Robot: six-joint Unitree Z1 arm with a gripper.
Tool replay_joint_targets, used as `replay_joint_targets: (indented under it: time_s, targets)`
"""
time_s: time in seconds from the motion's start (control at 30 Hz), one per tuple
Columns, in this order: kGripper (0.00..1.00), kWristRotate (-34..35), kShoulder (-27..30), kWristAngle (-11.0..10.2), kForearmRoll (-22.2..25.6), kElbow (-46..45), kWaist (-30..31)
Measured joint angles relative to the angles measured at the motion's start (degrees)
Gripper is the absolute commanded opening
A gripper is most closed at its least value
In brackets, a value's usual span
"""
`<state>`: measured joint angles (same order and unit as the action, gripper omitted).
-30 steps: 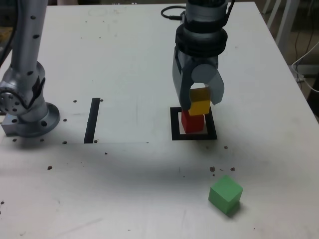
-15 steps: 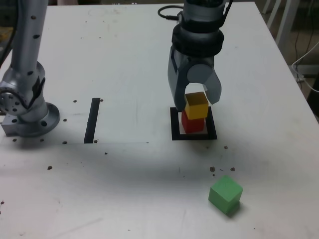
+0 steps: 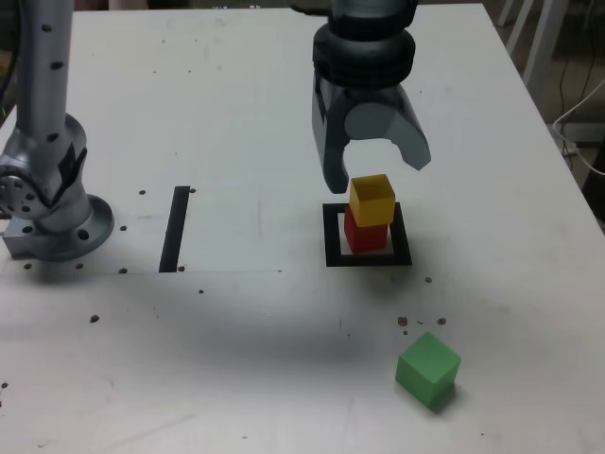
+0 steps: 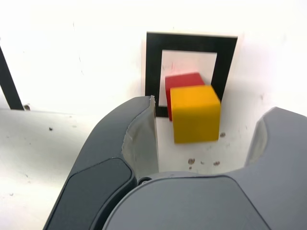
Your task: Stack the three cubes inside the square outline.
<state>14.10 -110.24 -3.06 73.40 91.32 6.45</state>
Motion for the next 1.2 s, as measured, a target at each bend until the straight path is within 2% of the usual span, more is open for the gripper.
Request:
replay_joint_targets:
  time_s: [0.4,0.6,0.73,0.87,0.93,1.1,1.2]
  targets:
    - [1.0,4.0,0.1,1.1,0.3,-0.6,3.6]
    - [1.0,11.5,-1.0,2.5,2.1,3.4,9.8]
    - [1.0,19.4,-2.9,4.7,3.6,7.2,15.7]
    - [1.0,25.2,-4.7,6.5,4.8,9.8,18.3]
    - [1.0,28.6,-6.7,8.9,5.7,12.9,19.9]
    - [1.0,32.0,-11.2,11.5,6.4,18.9,21.5]
    - [1.0,33.5,-13.3,11.8,6.5,21.2,22.1]
